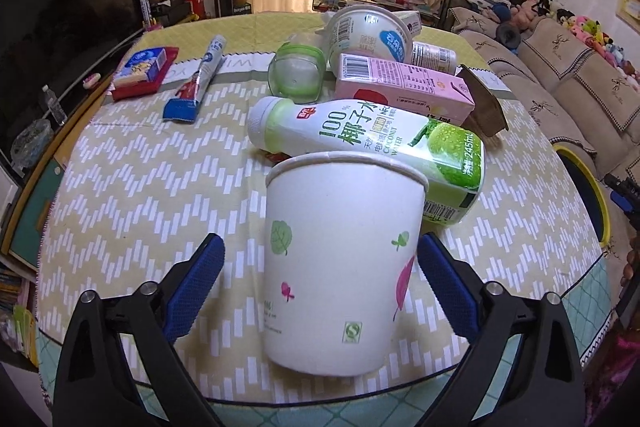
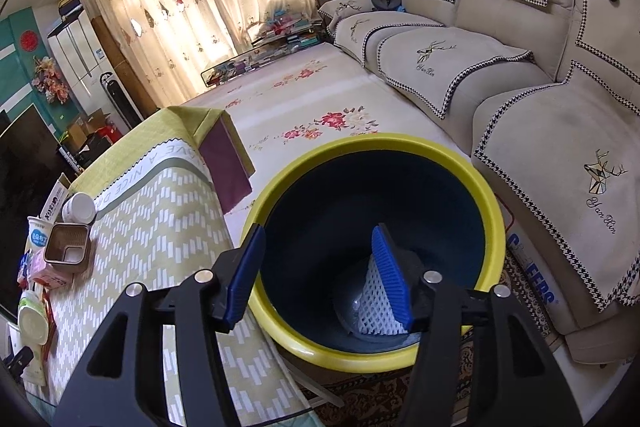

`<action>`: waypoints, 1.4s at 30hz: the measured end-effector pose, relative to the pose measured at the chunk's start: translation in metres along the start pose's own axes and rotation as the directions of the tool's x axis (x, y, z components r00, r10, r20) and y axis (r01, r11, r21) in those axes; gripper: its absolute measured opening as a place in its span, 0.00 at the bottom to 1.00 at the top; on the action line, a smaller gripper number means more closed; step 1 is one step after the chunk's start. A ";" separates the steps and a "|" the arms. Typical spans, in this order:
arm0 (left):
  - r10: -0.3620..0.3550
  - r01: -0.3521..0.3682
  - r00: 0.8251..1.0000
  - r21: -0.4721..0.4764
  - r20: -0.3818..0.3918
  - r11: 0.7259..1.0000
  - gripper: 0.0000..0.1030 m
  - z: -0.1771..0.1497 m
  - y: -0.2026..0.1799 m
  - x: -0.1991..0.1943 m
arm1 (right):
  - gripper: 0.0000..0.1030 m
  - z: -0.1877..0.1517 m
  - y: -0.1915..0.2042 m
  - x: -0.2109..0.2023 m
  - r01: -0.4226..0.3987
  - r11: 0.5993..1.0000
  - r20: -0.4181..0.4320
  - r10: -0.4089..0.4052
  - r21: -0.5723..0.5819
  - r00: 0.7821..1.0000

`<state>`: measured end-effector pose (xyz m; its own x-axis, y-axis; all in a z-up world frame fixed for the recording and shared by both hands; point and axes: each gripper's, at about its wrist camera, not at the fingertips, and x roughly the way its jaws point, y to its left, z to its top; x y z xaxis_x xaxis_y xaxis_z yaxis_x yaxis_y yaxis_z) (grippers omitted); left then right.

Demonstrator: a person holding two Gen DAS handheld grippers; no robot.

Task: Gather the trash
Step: 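Drop the foam sleeve into the yellow bin while the left gripper grasps the paper cup, then carry the white paper cup to the yellow bin and release it with the left gripper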

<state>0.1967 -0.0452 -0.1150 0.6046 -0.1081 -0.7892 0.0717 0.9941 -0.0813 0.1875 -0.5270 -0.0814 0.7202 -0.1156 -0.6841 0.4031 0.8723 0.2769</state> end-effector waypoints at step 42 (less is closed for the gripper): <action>-0.413 0.403 0.906 0.470 -0.087 0.785 0.62 0.046 -0.314 -0.011 | 0.58 0.000 -0.106 -0.079 0.065 0.986 0.150 -0.088 0.155 0.985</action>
<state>0.2041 -0.3562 -0.0529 0.4495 -0.5082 -0.7346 0.6728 0.7336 -0.0958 0.0883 -0.6099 -0.0572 0.7583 -0.2624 -0.5968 0.5317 0.7786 0.3333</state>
